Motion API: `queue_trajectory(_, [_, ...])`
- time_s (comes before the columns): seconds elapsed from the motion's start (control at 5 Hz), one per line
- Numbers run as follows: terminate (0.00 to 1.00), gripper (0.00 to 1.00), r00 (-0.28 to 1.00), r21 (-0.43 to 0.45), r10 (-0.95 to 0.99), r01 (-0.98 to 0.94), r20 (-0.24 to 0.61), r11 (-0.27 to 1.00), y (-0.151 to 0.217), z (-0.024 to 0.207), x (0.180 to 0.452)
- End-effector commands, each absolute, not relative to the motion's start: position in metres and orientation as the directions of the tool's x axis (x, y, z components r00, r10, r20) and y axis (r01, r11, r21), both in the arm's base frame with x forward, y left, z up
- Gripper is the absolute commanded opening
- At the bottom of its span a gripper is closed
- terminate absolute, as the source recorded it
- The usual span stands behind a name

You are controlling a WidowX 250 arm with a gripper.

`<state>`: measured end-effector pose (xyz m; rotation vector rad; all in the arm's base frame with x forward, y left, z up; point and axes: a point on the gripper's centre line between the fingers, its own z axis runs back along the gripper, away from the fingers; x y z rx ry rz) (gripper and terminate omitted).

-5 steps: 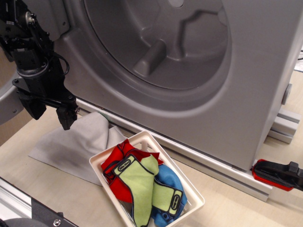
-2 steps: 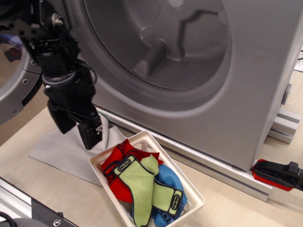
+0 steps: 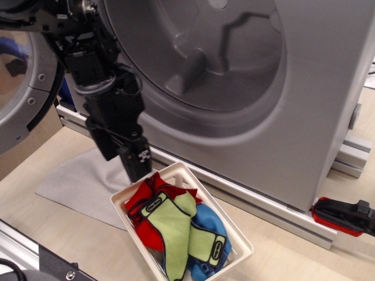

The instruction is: Put clothes in laundry machine

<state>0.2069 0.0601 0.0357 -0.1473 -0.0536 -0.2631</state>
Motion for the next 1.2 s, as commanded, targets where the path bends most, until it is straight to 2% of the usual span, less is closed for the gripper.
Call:
queue_trajectory(0.0, [0.0, 1.0, 0.972, -0.153, -0.214, 0.226, 0.093, 0.962, 0.046, 0.03, 0.197])
queue_trajectory(0.2, [0.0, 1.0, 0.967, -0.094, -0.23, 0.24, 0.106, 0.966, 0.04, 0.016, 0.192])
queue_trajectory(0.8, [0.0, 1.0, 0.968, -0.018, -0.204, 0.209, 0.144, 0.978, 0.015, -0.027, 0.191])
queue_trajectory(1.0, [0.0, 1.0, 0.976, -0.016, -0.177, 0.18, 0.126, 0.984, 0.014, -0.042, 0.195])
